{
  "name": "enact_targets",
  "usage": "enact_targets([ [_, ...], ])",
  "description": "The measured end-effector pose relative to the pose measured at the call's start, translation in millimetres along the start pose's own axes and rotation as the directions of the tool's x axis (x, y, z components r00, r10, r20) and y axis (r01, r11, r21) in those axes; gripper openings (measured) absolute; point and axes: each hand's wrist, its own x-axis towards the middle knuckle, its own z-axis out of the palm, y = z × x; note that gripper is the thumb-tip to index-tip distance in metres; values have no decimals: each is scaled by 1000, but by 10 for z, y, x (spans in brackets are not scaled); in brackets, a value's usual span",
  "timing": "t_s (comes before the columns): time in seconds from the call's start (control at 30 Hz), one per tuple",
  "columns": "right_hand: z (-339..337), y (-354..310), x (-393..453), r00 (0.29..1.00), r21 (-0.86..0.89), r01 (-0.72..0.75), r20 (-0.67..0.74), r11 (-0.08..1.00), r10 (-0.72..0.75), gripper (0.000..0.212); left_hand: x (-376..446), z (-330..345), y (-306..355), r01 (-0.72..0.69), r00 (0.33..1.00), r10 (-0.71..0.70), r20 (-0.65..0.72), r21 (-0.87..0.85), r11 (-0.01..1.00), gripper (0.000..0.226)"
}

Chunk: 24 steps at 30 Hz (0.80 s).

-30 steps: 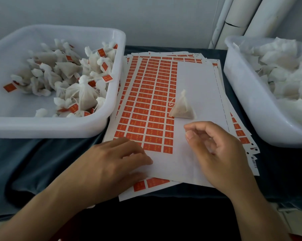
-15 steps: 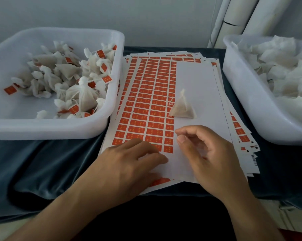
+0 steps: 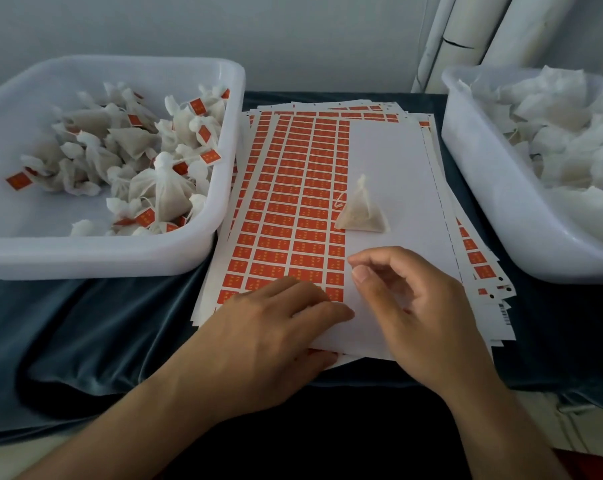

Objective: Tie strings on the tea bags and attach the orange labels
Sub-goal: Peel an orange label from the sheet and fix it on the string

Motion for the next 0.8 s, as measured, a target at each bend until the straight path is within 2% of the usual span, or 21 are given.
enact_targets([
  [0.2,-32,37,10,1000,79,-11,-24,997,13,32,151,-1,37,18,997,-10,76,-98,995,58],
  [0.4,-44,86,25,998,114,-35,-52,993,41,31,234,36,87,-1,995,5,96,-40,999,57],
  [0.6,-47,121,35,995,143,-45,-82,989,57,33,241,110,221,6,998,-5,60,-14,1000,55],
  [0.8,-77,145,37,991,158,-71,-99,985,87,31,350,244,392,23,998,-24,-50,-13,1000,44],
])
